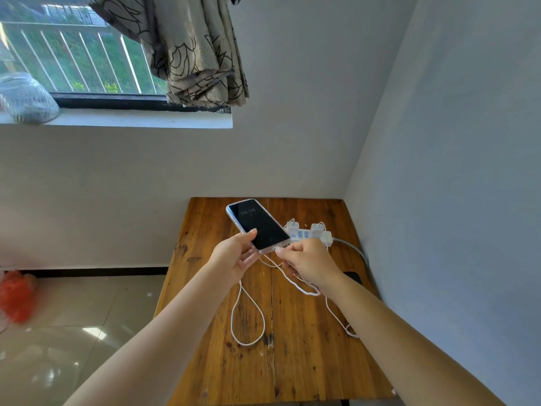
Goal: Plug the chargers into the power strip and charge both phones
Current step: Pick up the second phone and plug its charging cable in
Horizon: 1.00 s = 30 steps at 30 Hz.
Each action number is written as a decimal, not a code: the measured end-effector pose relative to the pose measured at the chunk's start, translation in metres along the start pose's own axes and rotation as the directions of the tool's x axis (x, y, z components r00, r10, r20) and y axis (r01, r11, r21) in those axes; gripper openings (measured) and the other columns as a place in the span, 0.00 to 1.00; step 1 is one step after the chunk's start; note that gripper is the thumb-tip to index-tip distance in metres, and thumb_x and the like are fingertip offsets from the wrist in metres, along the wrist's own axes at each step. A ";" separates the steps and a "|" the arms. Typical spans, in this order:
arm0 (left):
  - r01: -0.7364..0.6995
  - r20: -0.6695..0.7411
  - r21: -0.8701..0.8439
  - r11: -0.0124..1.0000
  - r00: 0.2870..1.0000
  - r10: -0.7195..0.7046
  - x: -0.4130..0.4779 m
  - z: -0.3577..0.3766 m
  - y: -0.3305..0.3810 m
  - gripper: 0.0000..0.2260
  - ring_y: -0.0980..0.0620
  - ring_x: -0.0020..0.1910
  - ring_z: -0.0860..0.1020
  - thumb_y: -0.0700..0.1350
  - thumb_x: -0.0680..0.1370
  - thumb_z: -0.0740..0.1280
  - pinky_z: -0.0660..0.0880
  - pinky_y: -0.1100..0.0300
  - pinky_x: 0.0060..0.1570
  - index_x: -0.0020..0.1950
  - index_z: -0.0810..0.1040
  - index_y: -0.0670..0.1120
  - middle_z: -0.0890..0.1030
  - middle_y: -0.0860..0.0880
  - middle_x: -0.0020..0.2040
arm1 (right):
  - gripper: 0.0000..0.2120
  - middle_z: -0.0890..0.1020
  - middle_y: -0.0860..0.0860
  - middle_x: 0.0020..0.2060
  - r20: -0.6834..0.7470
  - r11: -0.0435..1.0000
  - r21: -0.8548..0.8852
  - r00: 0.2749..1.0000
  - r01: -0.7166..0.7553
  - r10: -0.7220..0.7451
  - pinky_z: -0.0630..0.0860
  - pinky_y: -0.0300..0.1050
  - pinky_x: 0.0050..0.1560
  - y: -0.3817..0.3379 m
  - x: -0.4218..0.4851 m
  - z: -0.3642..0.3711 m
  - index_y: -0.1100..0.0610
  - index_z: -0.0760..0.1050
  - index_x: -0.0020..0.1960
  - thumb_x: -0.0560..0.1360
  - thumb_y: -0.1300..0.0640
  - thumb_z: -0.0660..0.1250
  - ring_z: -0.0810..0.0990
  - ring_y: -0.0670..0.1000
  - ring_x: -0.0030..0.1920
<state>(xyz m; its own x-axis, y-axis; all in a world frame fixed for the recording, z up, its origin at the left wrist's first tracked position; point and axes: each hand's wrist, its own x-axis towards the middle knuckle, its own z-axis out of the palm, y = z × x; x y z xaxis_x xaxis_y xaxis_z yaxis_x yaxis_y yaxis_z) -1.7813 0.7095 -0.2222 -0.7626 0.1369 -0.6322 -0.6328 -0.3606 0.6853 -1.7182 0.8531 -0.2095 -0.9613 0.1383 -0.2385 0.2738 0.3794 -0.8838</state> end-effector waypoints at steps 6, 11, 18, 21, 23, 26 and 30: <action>0.096 0.078 -0.033 0.995 0.993 -0.094 0.003 -0.011 -0.019 0.15 0.44 0.49 0.83 0.43 0.80 0.64 0.81 0.61 0.30 0.67 0.72 0.42 0.82 0.39 0.56 | 0.11 0.81 0.48 0.33 0.037 0.997 0.021 0.997 -0.068 0.068 0.75 0.40 0.44 0.024 -0.003 0.004 0.60 0.83 0.46 0.76 0.54 0.67 0.80 0.47 0.40; 0.091 0.159 -0.039 0.995 0.984 -0.083 0.004 -0.016 -0.025 0.14 0.44 0.52 0.83 0.43 0.81 0.60 0.80 0.59 0.43 0.67 0.73 0.43 0.82 0.39 0.57 | 0.09 0.82 0.45 0.30 0.070 0.997 0.034 0.995 -0.069 0.067 0.74 0.39 0.41 0.027 -0.005 0.001 0.59 0.85 0.45 0.75 0.55 0.69 0.80 0.45 0.37; 0.067 0.236 0.008 0.998 0.969 -0.067 0.002 -0.020 -0.027 0.14 0.44 0.51 0.83 0.43 0.82 0.59 0.81 0.60 0.35 0.67 0.73 0.45 0.83 0.40 0.56 | 0.08 0.83 0.49 0.35 0.082 0.997 0.029 0.994 -0.078 0.075 0.76 0.43 0.46 0.036 -0.008 -0.002 0.59 0.84 0.45 0.75 0.55 0.69 0.81 0.48 0.41; 0.072 0.248 0.022 0.997 0.966 -0.075 0.002 -0.020 -0.027 0.13 0.45 0.50 0.84 0.42 0.82 0.60 0.81 0.60 0.34 0.66 0.74 0.45 0.83 0.41 0.56 | 0.08 0.83 0.48 0.34 0.085 0.995 0.021 0.992 -0.093 0.091 0.74 0.41 0.44 0.039 -0.010 -0.002 0.58 0.84 0.44 0.75 0.55 0.69 0.81 0.47 0.41; 0.077 0.247 0.022 0.997 0.966 -0.080 0.002 -0.020 -0.029 0.14 0.44 0.51 0.83 0.42 0.82 0.60 0.81 0.60 0.33 0.66 0.74 0.46 0.83 0.40 0.56 | 0.08 0.83 0.48 0.35 0.077 0.995 0.009 0.992 -0.098 0.097 0.73 0.41 0.44 0.041 -0.011 -0.002 0.58 0.84 0.43 0.75 0.54 0.69 0.81 0.48 0.41; 0.075 0.252 0.034 0.997 0.964 -0.081 0.002 -0.020 -0.032 0.14 0.44 0.52 0.83 0.42 0.81 0.60 0.80 0.60 0.33 0.67 0.73 0.46 0.82 0.40 0.58 | 0.09 0.83 0.48 0.35 0.078 0.995 0.001 0.992 -0.097 0.097 0.73 0.39 0.43 0.044 -0.013 -0.001 0.57 0.84 0.43 0.75 0.54 0.69 0.81 0.48 0.41; 0.066 0.261 0.056 0.996 0.962 -0.078 0.002 -0.020 -0.036 0.13 0.45 0.52 0.83 0.43 0.82 0.60 0.81 0.60 0.36 0.66 0.74 0.46 0.82 0.41 0.58 | 0.09 0.82 0.48 0.34 0.092 0.995 0.009 0.991 -0.097 0.096 0.71 0.36 0.39 0.046 -0.017 -0.002 0.59 0.84 0.45 0.75 0.55 0.69 0.80 0.46 0.39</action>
<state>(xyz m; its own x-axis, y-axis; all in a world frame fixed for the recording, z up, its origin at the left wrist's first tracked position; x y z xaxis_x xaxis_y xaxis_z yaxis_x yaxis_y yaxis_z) -1.7572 0.7040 -0.2550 -0.7194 0.4002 -0.5676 -0.6880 -0.2989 0.6613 -1.6894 0.8703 -0.2456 -0.9293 0.0895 -0.3583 0.3658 0.3563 -0.8598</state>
